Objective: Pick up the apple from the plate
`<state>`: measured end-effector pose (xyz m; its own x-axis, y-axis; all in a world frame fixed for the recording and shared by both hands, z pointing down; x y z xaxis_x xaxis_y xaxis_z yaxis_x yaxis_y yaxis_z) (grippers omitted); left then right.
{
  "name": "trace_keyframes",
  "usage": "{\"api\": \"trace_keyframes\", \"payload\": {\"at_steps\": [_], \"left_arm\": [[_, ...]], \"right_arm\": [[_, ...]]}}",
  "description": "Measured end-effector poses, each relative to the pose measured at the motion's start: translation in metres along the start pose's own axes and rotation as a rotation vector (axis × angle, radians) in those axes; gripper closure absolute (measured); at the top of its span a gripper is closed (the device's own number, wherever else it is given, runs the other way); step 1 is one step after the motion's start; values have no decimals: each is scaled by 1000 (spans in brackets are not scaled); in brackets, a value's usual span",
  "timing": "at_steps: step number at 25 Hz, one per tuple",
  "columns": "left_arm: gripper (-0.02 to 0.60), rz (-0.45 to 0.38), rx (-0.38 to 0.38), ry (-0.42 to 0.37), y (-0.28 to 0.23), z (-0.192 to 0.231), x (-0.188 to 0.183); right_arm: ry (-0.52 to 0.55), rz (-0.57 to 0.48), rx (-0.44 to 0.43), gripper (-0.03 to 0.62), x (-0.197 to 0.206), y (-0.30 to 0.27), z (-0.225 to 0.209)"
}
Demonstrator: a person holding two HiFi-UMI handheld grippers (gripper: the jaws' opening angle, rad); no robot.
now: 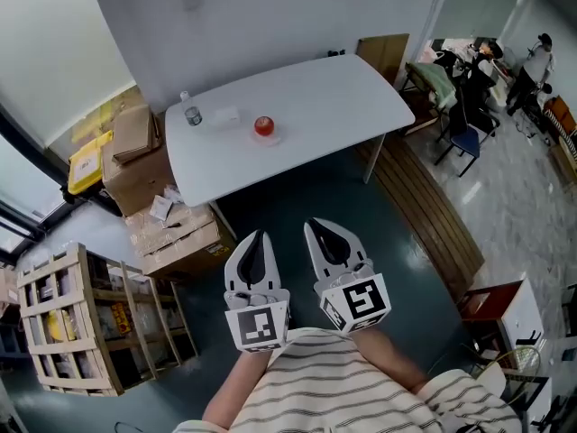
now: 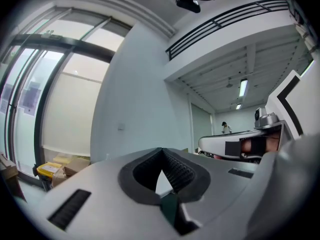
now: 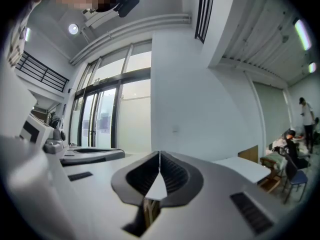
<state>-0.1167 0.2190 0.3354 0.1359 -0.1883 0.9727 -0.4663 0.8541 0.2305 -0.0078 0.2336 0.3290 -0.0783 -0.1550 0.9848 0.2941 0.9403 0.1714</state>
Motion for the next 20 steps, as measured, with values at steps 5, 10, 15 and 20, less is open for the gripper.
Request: {"api": "trace_keyframes", "payload": {"at_steps": [5,10,15,20], "left_arm": [[577,1,23,7,-42,35,12],[577,8,24,16,-77,59,23],[577,24,24,18,-104,68,35],[577,34,8,8,-133,74,47]], "right_arm": [[5,21,1,580,13,-56,-4],[13,19,19,580,19,-91,-15],[10,27,21,580,28,-118,-31],[-6,25,3,580,38,-146,-52]]}}
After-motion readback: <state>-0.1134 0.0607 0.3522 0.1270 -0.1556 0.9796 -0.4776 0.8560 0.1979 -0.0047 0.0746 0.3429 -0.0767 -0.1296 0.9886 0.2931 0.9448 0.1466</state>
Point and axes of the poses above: the fingertips, and each gripper's own axes: y backward along the fingers, z to its left, x out of its underside, the point moved 3 cm from there along y, backward along the fingers, and after that the axes turned 13 degrees about -z, right-handed, at the moved point
